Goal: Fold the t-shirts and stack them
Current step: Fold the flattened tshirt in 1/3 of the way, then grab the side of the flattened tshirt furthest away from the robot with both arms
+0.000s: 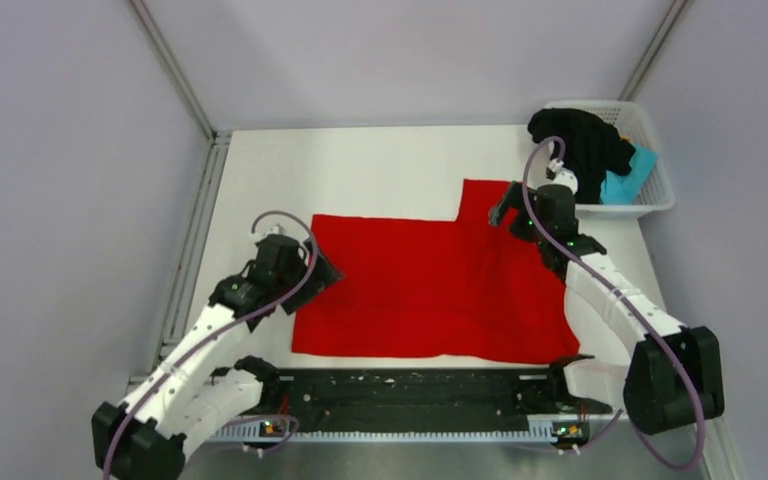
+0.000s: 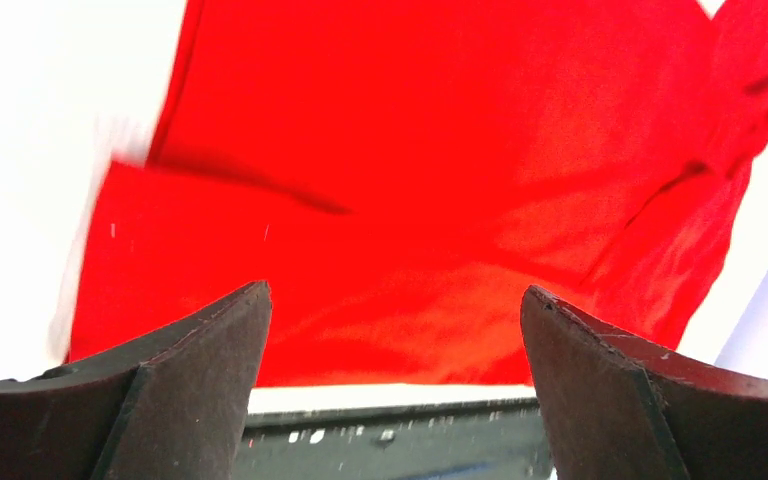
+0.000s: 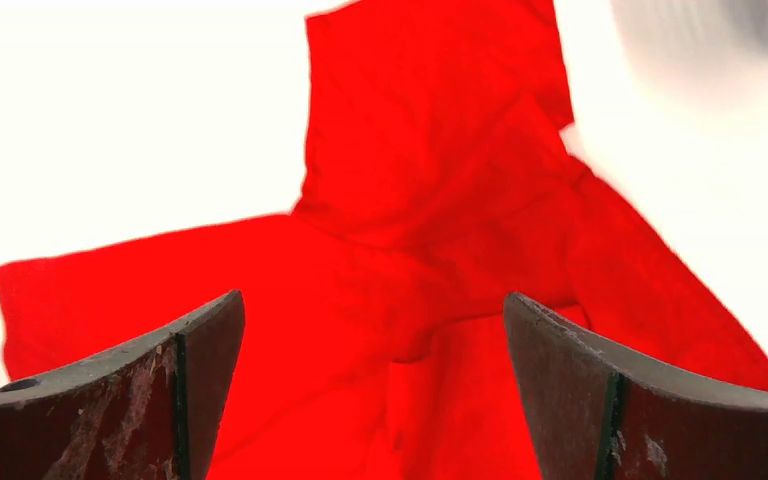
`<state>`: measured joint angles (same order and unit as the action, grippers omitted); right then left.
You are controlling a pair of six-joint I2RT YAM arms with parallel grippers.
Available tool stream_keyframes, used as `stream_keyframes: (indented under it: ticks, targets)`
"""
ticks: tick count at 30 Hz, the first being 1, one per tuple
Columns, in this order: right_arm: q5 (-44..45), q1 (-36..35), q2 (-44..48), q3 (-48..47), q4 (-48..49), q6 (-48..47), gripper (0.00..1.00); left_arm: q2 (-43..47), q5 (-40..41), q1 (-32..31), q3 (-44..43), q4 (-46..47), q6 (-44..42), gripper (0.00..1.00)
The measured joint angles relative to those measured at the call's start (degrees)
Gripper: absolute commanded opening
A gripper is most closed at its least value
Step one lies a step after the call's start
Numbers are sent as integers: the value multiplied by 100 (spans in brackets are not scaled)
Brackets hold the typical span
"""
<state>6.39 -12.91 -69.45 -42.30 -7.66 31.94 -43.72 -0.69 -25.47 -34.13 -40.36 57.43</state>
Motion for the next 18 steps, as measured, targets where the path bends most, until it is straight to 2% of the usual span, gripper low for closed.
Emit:
stream_keyframes:
  ticks: [4, 9, 14, 18]
  targets:
    - [-63, 7, 105, -308, 72, -247, 99, -1528, 424, 378, -1069, 450, -544, 99]
    - [-168, 7, -640, -1250, -33, -577, 99, -3757, 529, 1366, -2223, 1169, -1244, 99]
    - [-245, 7, -1438, -1781, -179, -802, 99, -5906, 271, 2065, -4013, 1296, -2015, 99]
    - [-310, 7, -1792, -1764, -214, -817, 98, -7099, 103, 2312, -5187, 1303, -2428, 99]
